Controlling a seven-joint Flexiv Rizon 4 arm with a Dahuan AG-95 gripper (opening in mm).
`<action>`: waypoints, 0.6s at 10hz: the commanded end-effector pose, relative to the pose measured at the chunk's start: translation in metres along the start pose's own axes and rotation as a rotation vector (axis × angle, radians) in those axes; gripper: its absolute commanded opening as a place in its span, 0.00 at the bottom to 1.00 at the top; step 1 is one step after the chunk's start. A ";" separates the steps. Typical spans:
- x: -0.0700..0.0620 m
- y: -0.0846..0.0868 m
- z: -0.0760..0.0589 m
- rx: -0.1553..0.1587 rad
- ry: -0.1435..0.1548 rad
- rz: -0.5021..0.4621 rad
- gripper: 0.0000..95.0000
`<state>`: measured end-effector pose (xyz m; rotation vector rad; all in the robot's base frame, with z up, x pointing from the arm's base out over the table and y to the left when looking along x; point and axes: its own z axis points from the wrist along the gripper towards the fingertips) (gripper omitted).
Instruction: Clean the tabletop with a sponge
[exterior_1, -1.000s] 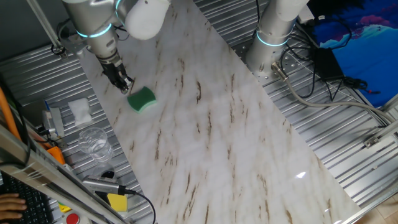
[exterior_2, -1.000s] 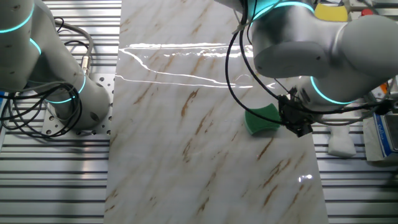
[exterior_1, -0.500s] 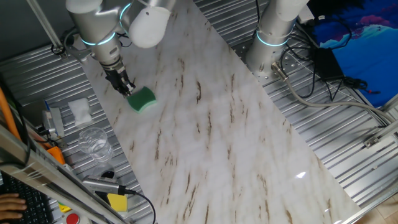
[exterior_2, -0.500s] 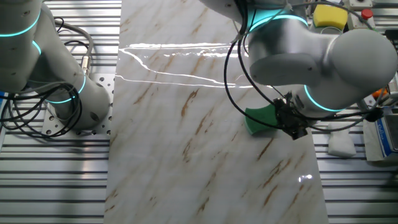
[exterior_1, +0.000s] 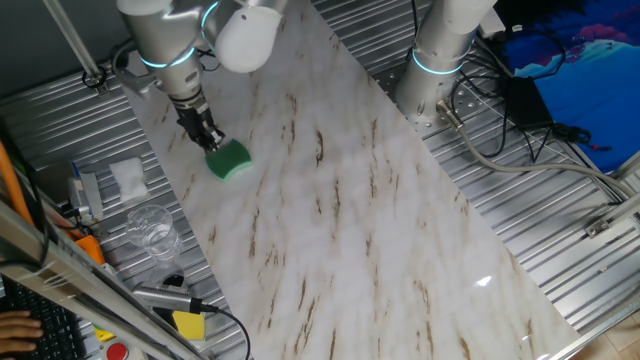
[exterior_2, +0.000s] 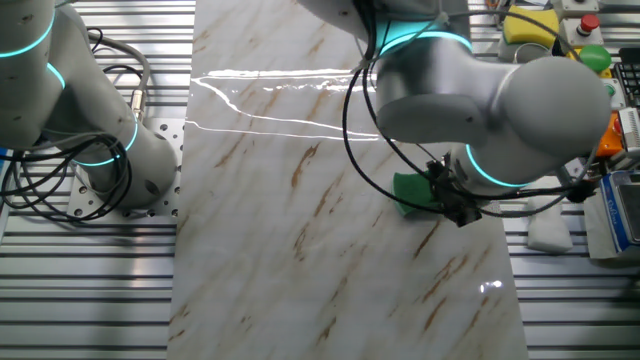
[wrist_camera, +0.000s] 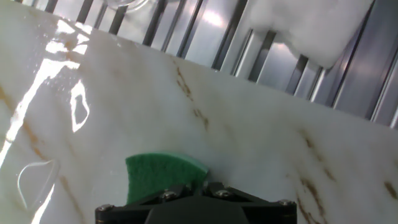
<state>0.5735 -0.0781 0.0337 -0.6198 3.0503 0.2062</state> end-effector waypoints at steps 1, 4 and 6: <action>0.003 0.001 0.001 -0.004 -0.003 0.001 0.60; 0.011 0.005 0.004 -0.002 -0.005 0.011 0.40; 0.012 0.005 0.007 0.001 -0.001 0.020 0.20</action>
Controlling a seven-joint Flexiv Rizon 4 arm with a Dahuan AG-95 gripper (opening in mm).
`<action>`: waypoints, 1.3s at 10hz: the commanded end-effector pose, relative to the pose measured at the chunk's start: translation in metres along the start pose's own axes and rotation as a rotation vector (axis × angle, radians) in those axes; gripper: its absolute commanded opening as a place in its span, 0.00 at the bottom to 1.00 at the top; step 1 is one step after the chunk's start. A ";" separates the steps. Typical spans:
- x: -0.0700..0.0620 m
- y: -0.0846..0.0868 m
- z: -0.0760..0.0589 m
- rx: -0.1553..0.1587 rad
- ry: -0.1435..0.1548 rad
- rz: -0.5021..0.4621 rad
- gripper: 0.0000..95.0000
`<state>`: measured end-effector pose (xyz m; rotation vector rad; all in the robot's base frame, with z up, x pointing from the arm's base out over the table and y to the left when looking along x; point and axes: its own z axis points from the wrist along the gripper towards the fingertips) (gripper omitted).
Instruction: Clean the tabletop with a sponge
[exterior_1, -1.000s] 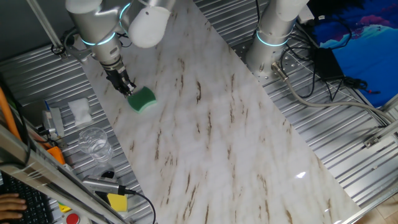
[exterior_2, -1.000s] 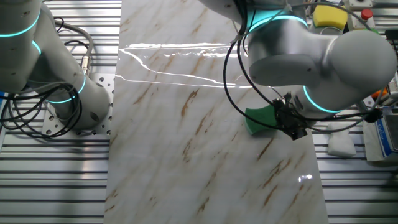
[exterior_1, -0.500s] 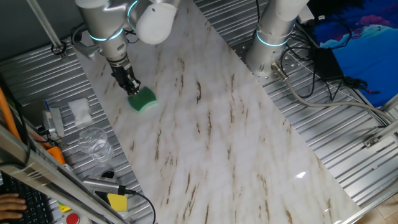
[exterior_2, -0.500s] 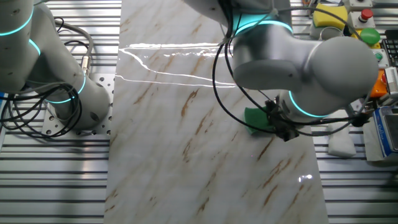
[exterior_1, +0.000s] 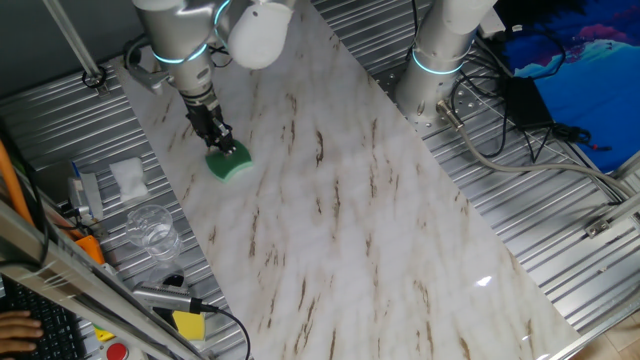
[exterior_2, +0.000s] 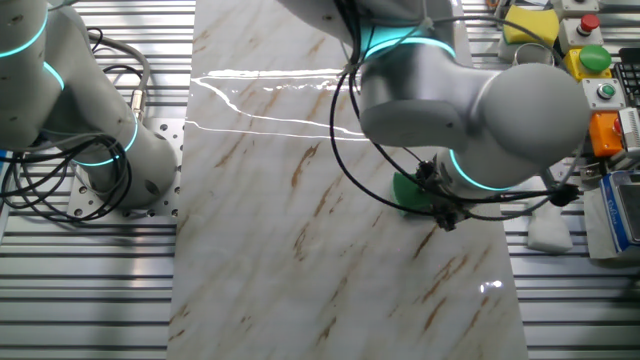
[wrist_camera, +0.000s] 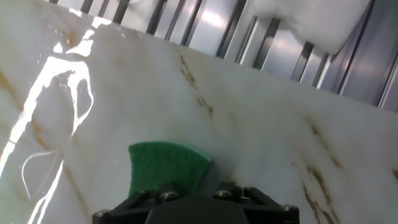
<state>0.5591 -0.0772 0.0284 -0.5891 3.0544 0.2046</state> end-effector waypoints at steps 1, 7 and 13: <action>-0.002 -0.001 0.001 0.000 0.001 0.003 0.20; -0.002 -0.001 -0.001 -0.038 -0.036 0.027 0.00; -0.014 0.020 -0.005 -0.026 -0.031 0.085 0.00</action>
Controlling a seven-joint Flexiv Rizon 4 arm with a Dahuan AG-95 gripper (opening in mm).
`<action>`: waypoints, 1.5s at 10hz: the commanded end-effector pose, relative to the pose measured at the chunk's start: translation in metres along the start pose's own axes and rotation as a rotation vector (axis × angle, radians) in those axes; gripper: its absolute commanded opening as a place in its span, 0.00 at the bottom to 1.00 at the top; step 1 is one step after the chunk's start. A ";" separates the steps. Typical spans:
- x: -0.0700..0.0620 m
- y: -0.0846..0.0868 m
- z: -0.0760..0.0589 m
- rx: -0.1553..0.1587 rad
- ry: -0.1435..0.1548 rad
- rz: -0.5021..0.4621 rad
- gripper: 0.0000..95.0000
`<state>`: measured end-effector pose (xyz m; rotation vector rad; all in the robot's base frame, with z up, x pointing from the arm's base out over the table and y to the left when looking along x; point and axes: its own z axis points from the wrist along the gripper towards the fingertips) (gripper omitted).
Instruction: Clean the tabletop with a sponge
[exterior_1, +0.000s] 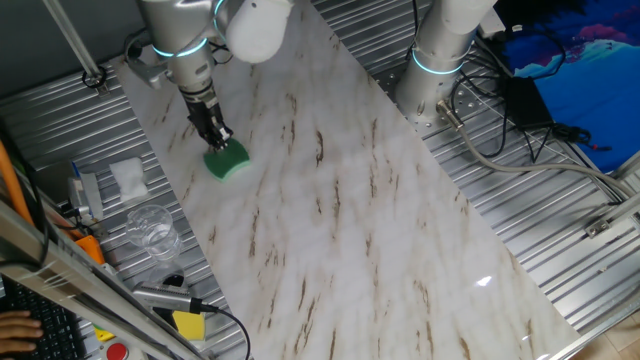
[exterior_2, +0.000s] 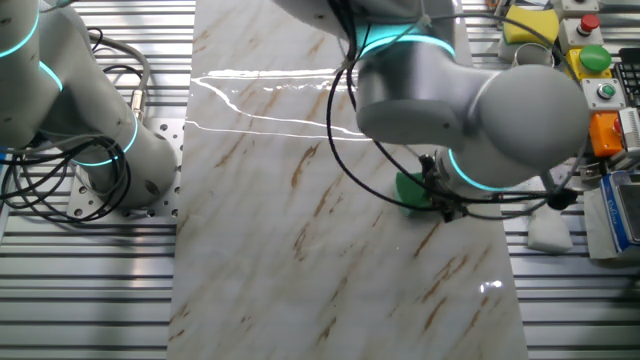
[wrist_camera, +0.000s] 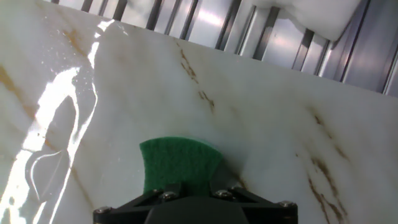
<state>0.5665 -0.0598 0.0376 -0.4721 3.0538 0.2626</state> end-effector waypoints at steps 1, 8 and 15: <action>-0.002 0.010 0.003 0.009 -0.003 0.021 0.00; -0.006 0.033 0.010 0.031 0.002 0.068 0.00; -0.005 0.033 0.010 0.028 0.012 0.013 0.00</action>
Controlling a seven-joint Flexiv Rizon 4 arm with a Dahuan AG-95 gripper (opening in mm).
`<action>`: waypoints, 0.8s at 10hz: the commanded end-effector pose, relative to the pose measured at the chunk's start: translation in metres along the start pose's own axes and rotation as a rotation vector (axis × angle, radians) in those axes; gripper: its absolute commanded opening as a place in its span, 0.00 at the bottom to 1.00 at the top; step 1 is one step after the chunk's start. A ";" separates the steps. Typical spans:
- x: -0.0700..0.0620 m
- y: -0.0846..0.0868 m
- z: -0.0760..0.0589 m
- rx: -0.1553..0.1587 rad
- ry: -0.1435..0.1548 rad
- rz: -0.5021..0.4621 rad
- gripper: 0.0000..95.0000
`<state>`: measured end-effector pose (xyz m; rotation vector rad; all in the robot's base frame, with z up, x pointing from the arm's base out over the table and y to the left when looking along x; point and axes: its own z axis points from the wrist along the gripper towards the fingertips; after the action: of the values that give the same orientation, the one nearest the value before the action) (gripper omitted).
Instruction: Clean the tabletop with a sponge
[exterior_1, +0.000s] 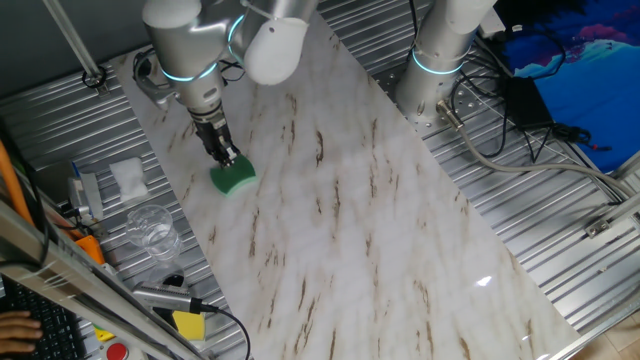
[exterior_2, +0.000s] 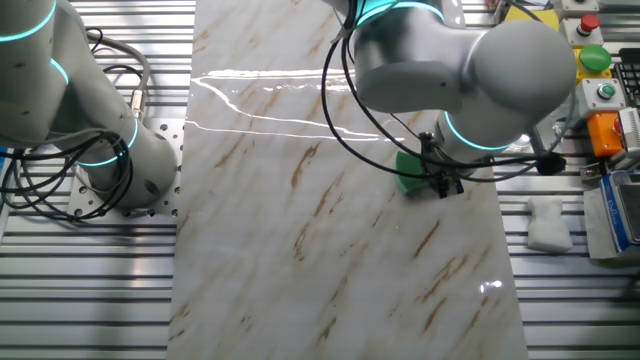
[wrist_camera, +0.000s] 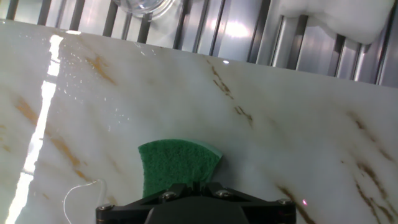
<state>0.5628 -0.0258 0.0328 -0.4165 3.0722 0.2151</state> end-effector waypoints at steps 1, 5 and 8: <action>0.001 0.001 0.000 -0.005 0.004 -0.030 0.00; 0.001 0.001 0.000 -0.013 0.000 -0.073 0.00; 0.001 0.001 0.000 -0.009 0.000 -0.112 0.00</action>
<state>0.5619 -0.0256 0.0332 -0.5837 3.0370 0.2240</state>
